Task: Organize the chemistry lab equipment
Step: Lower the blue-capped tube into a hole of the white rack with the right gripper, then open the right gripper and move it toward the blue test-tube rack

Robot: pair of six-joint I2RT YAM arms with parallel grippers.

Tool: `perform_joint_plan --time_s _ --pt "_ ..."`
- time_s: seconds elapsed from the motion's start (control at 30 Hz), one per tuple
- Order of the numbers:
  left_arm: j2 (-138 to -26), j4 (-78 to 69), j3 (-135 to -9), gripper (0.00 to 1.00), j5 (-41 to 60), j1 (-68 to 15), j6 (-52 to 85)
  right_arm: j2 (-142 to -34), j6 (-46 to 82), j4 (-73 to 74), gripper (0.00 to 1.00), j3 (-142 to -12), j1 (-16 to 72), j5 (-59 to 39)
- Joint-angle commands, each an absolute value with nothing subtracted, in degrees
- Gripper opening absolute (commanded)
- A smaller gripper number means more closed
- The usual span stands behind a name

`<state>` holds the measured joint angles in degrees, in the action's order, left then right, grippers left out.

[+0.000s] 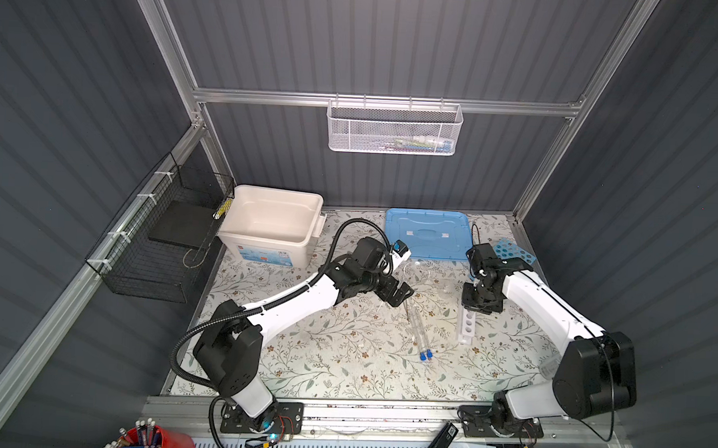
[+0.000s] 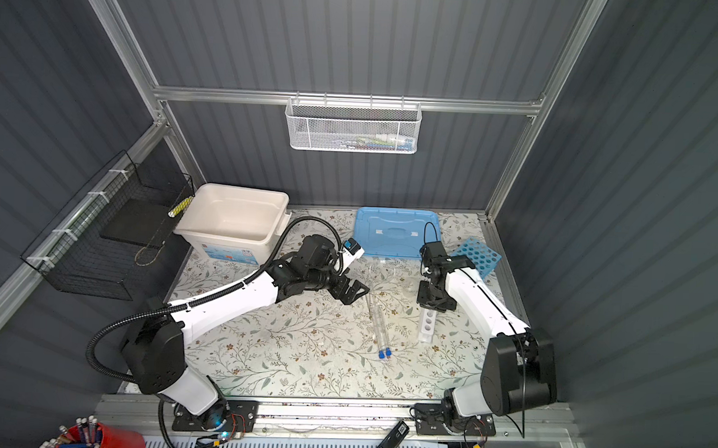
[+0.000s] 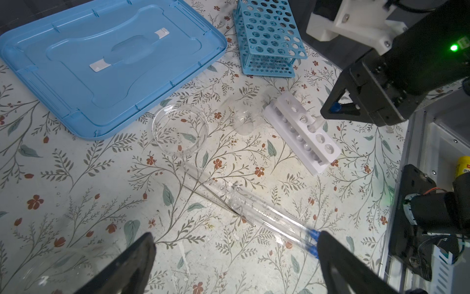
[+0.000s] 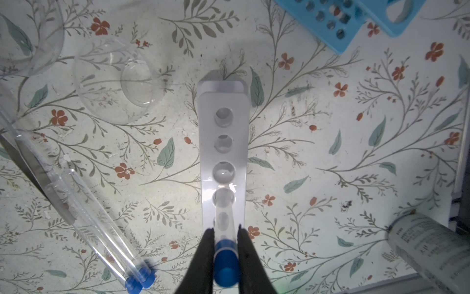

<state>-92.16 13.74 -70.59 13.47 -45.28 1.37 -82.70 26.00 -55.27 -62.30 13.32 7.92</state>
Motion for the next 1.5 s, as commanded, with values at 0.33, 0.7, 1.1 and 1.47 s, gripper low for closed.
perform_joint_plan --time_s 0.33,0.7,1.1,1.47 --pt "-92.34 14.80 -70.82 1.00 12.70 -45.21 2.72 -76.54 28.96 -58.99 0.41 -61.54 13.97 10.19" --pt "-96.67 25.89 -74.26 1.00 12.77 -45.82 9.29 -70.20 30.80 -68.13 0.53 -68.77 15.17 6.74" --pt "-97.58 33.59 -78.65 1.00 5.87 -54.31 -0.84 -62.20 32.38 -66.97 0.56 -64.03 17.05 1.56" --pt "-98.60 36.74 -80.42 1.00 -1.14 -54.58 -18.06 -57.13 34.39 -61.01 0.59 -57.90 13.37 -5.98"
